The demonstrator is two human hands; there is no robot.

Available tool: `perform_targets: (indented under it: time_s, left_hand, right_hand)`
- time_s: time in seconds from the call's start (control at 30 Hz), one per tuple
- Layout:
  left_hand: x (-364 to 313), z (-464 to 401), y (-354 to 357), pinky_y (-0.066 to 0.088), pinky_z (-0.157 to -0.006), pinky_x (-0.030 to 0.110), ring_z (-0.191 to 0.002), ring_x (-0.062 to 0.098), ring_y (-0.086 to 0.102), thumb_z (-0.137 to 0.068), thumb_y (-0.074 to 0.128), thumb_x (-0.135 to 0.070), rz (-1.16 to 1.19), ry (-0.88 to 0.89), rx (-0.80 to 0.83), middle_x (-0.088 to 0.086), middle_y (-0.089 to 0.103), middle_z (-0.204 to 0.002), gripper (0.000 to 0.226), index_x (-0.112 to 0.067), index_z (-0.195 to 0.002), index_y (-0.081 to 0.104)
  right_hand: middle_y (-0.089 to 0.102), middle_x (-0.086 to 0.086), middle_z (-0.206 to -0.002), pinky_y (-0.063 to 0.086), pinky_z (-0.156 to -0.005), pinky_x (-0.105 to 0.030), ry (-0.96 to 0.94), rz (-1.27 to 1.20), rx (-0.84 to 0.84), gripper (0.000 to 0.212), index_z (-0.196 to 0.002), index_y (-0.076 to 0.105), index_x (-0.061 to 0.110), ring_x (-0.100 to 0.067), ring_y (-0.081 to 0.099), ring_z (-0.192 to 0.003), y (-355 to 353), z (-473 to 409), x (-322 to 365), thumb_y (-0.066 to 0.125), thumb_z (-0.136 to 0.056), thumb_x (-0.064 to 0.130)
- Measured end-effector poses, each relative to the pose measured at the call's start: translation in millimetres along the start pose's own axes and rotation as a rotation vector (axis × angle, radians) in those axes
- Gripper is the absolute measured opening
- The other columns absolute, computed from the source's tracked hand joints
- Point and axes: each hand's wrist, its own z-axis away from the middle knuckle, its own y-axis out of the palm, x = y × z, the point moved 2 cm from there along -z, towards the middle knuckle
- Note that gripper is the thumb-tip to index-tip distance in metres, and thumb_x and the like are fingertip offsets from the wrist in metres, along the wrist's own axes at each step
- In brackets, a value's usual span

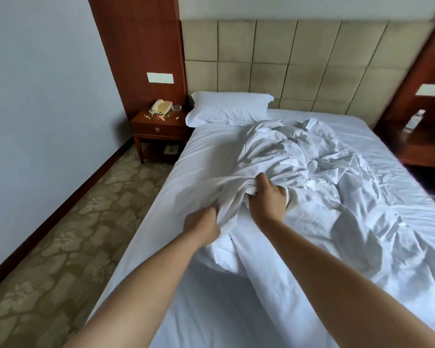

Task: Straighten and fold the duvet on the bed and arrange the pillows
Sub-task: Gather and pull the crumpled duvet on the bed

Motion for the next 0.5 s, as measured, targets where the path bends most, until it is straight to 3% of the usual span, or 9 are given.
perform_targets:
  time_s: [0.07, 0.13, 0.2, 0.27, 0.37, 0.43, 0.5]
  left_hand:
    - [-0.7, 4.5, -48.3, 0.044, -0.088, 0.032, -0.114, 0.031, 0.057, -0.09, 0.052, -0.018, -0.122, 0.019, -0.111, 0.007, 0.059, -0.127, 0.04, -0.024, -0.13, 0.049]
    - [-4.8, 1.7, -102.7, 0.044, -0.074, 0.031, -0.106, 0.031, 0.06, -0.087, 0.051, -0.011, -0.278, 0.067, -0.3, 0.007, 0.062, -0.118, 0.033, -0.025, -0.117, 0.054]
    - [-17.4, 6.1, -151.7, 0.033, -0.059, 0.03, -0.091, 0.032, 0.062, -0.082, 0.05, -0.003, -0.419, 0.125, -0.519, 0.008, 0.065, -0.101, 0.023, -0.019, -0.098, 0.05]
    - [-29.6, 12.5, -172.9, 0.026, -0.056, 0.029, -0.083, 0.033, 0.061, -0.078, 0.05, 0.002, -0.416, 0.149, -0.681, 0.009, 0.065, -0.094, 0.029, -0.016, -0.101, 0.052]
    - [-33.8, 25.1, -151.1, 0.027, -0.064, 0.03, -0.087, 0.033, 0.062, -0.079, 0.049, 0.002, -0.331, 0.187, -0.654, 0.009, 0.067, -0.096, 0.037, -0.016, -0.112, 0.053]
    - [-27.6, 31.6, -120.4, 0.031, -0.064, 0.03, -0.091, 0.032, 0.063, -0.082, 0.051, -0.003, -0.359, 0.219, -0.537, 0.008, 0.068, -0.099, 0.036, -0.017, -0.116, 0.051]
    - [-11.9, 37.2, -96.8, 0.037, -0.065, 0.031, -0.094, 0.032, 0.062, -0.083, 0.051, -0.006, -0.299, 0.203, -0.483, 0.007, 0.067, -0.102, 0.037, -0.019, -0.118, 0.052]
  right_hand:
    - [0.067, -0.015, -0.086, 0.035, -0.075, -0.038, 0.006, 0.062, 0.007, 0.013, -0.086, 0.054, 0.009, -0.04, 0.06, -0.079, -15.1, -2.3, -0.5, 0.061, -0.076, 0.013]
    - [0.067, -0.014, -0.088, 0.036, -0.077, -0.038, -0.048, 0.15, 0.072, 0.013, -0.09, 0.056, 0.01, -0.036, 0.062, -0.083, -18.1, -2.4, 5.7, 0.061, -0.078, 0.014]
    - [0.067, -0.012, -0.093, 0.035, -0.081, -0.039, -0.096, 0.176, 0.062, 0.017, -0.095, 0.056, 0.011, -0.034, 0.062, -0.087, -20.7, 2.3, 19.7, 0.062, -0.081, 0.018]
    - [0.065, -0.009, -0.103, 0.034, -0.086, -0.039, -0.044, 0.152, 0.063, 0.024, -0.104, 0.054, 0.013, -0.032, 0.06, -0.097, -22.8, 7.6, 34.9, 0.06, -0.084, 0.025]
    - [0.059, -0.007, -0.114, 0.037, -0.089, -0.041, 0.019, 0.034, 0.014, 0.047, -0.117, 0.052, 0.015, -0.03, 0.055, -0.109, -23.2, 21.9, 53.4, 0.067, -0.078, 0.037]
    - [0.059, -0.006, -0.119, 0.043, -0.086, -0.04, -0.096, 0.027, -0.06, 0.065, -0.124, 0.052, 0.016, -0.028, 0.057, -0.108, -19.1, 31.0, 62.9, 0.074, -0.069, 0.043]
    - [0.062, -0.005, -0.118, 0.042, -0.087, -0.037, -0.146, 0.03, 0.076, 0.054, -0.123, 0.052, 0.018, -0.026, 0.058, -0.108, -12.0, 36.6, 69.1, 0.068, -0.075, 0.038]
